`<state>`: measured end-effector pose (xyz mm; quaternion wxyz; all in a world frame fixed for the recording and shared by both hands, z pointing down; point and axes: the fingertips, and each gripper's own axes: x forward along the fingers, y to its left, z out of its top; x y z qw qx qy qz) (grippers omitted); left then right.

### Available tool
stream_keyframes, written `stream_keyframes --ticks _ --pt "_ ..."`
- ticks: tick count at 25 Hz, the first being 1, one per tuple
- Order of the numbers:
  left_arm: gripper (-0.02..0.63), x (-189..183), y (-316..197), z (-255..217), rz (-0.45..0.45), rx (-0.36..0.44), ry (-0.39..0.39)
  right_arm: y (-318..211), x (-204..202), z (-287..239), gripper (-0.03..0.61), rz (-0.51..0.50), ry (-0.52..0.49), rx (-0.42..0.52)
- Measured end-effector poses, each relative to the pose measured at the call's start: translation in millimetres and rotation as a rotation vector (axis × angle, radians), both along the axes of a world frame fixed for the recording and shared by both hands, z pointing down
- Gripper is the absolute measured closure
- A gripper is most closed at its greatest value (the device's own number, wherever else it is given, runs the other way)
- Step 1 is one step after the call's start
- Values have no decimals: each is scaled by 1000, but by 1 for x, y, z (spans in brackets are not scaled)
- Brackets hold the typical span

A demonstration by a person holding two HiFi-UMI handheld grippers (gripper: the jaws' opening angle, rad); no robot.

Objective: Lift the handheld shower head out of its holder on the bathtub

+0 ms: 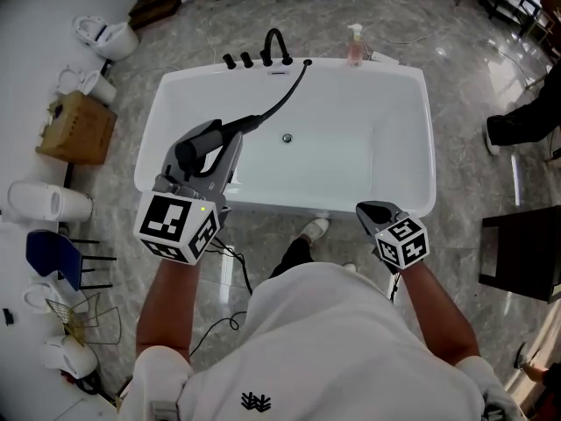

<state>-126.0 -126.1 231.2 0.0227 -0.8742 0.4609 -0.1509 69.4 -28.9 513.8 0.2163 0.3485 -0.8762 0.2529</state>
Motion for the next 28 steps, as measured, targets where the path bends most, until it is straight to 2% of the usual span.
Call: stream_keyframes --ticks 28 --pt "476 3 1 -2 7 1 -4 -1 2 2 566 -16 14 8"
